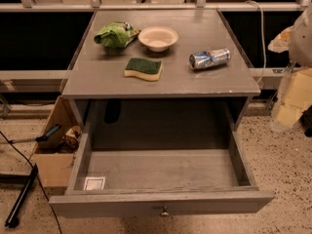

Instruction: Place sponge into top drawer

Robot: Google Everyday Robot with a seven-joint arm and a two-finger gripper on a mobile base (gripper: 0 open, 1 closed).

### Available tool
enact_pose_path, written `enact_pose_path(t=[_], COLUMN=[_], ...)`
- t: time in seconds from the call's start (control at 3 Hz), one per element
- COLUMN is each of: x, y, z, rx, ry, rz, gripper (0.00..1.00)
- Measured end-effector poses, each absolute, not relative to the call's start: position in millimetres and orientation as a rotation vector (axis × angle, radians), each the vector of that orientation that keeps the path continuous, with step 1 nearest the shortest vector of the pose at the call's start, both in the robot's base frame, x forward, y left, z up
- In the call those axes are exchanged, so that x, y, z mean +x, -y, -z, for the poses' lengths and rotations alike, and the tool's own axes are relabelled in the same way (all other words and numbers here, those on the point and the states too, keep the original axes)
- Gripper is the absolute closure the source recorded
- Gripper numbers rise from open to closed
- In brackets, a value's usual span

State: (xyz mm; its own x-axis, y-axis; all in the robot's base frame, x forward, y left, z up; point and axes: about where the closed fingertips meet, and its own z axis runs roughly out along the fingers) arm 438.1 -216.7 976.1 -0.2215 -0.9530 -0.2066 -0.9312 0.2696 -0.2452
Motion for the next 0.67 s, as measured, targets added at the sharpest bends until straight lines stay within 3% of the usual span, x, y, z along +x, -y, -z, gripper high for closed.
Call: enact_pose_path(t=[0.67], x=[453.0], y=[198.3], z=[-984.1], rx=[-1.741], ry=[-2.164], rz=[0.049], gripper=[0.00])
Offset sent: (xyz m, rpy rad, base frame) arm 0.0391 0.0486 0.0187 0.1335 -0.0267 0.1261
